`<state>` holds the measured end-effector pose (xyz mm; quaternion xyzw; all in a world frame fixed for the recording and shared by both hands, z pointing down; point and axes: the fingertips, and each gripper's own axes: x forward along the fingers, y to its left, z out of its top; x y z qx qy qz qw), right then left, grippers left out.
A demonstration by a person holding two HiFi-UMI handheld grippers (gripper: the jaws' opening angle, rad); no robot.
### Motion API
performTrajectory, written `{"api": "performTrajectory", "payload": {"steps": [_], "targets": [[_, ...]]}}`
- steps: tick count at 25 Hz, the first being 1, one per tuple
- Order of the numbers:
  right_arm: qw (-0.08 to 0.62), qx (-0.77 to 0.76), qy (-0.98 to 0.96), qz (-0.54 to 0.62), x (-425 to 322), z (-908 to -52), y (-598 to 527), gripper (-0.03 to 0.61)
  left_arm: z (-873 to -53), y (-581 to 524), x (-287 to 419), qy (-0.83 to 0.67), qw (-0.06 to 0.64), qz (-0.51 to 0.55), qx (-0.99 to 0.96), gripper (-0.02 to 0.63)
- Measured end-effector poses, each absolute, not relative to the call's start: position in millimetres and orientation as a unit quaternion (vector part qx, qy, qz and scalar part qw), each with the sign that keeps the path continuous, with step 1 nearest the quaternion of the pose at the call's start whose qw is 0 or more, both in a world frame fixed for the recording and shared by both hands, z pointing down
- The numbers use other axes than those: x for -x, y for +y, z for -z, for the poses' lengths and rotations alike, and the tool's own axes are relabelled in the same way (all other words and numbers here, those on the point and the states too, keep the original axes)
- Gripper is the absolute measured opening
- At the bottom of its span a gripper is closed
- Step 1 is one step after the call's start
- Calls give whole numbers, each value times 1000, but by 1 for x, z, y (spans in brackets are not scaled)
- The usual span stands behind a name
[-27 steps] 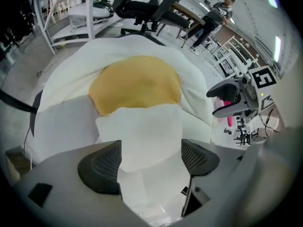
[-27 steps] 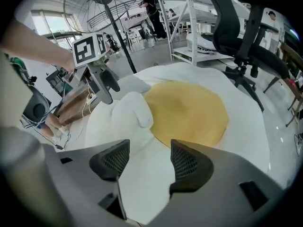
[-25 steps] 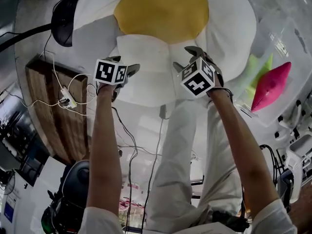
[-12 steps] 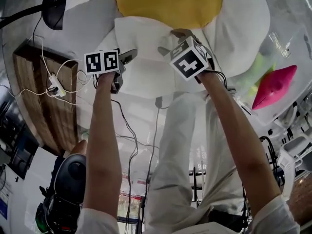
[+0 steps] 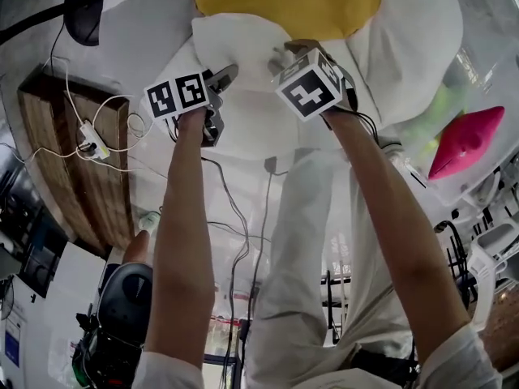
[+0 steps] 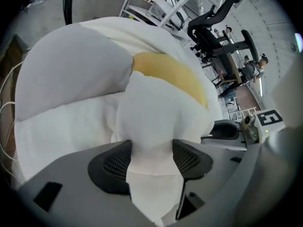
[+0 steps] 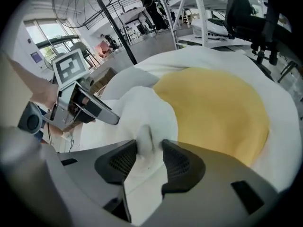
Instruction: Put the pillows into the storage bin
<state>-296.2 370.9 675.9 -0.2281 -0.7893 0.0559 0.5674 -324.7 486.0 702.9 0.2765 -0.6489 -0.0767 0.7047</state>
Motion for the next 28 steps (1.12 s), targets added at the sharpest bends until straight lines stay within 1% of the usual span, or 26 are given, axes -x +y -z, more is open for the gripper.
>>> {"api": "performTrajectory", "payload": {"steps": [1,3,5,8,12,21,28], "targets": [[577,222,-783,-58,293,-679,370,179,-702,481,323,-645,706,71,-286,280],[592,213,-775,-62,289,-681,370,133,-698,471,319,-636,707,58,-304,218],[595,209,-773,-65,289,-678,369,93,-693,465,318,-632,705,50,-317,177],[592,205,-776,-75,287,-672,366,78,-685,459,318,-629,700,40,-335,133],[584,198,-782,-92,285,-660,356,66,-667,446,320,-636,681,25,-361,95],[568,172,-796,-114,253,-632,326,67,-630,415,289,-636,665,14,-390,87],[557,131,-808,-142,223,-610,284,67,-606,369,267,-618,655,-11,-435,87]]}}
